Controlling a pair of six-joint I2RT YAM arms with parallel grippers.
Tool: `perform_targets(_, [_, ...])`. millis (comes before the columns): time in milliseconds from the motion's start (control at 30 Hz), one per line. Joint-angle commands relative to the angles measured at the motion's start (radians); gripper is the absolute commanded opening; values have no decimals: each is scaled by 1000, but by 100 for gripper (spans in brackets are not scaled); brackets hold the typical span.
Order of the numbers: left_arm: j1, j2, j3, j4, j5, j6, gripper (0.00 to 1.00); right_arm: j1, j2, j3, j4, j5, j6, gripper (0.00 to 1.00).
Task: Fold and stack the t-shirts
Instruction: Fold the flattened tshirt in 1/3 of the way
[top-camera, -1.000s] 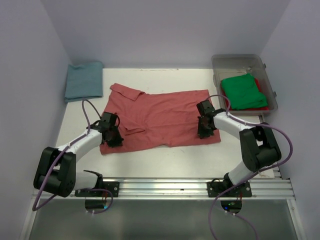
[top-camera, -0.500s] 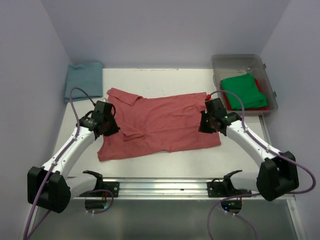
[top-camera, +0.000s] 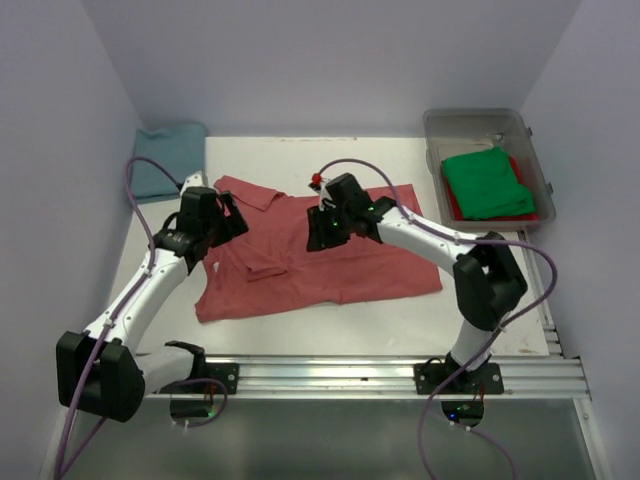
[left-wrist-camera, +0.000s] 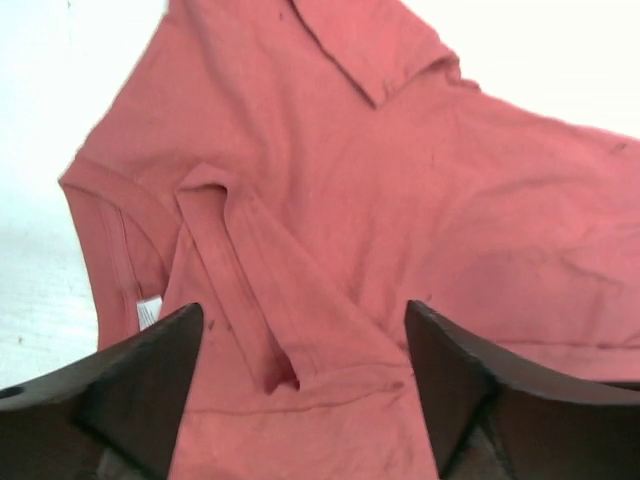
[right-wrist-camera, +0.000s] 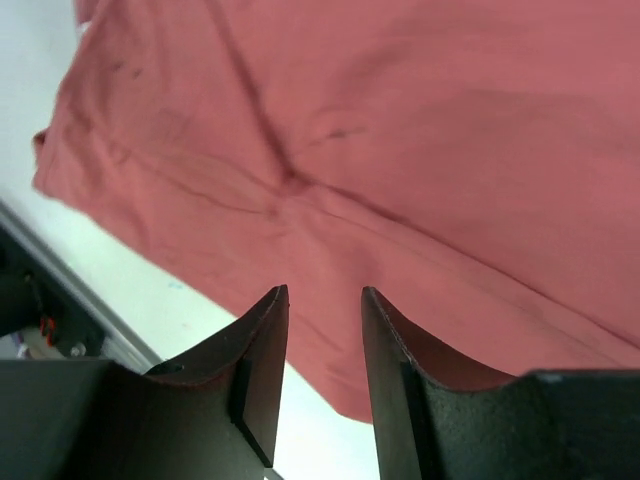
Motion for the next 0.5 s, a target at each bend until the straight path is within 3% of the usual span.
perform_targets(0, [62, -24, -15, 150, 30, 15, 88, 70, 108, 149, -6, -74, -48, 40])
perform_targets(100, [142, -33, -35, 186, 102, 10, 94, 113, 201, 251, -32, -85, -49, 40])
perform_targets(267, [272, -44, -60, 198, 201, -4, 95, 185, 354, 437, -88, -116, -86, 44])
perform_targets(467, [332, -93, -95, 207, 224, -10, 96, 251, 514, 599, -157, -105, -120, 46])
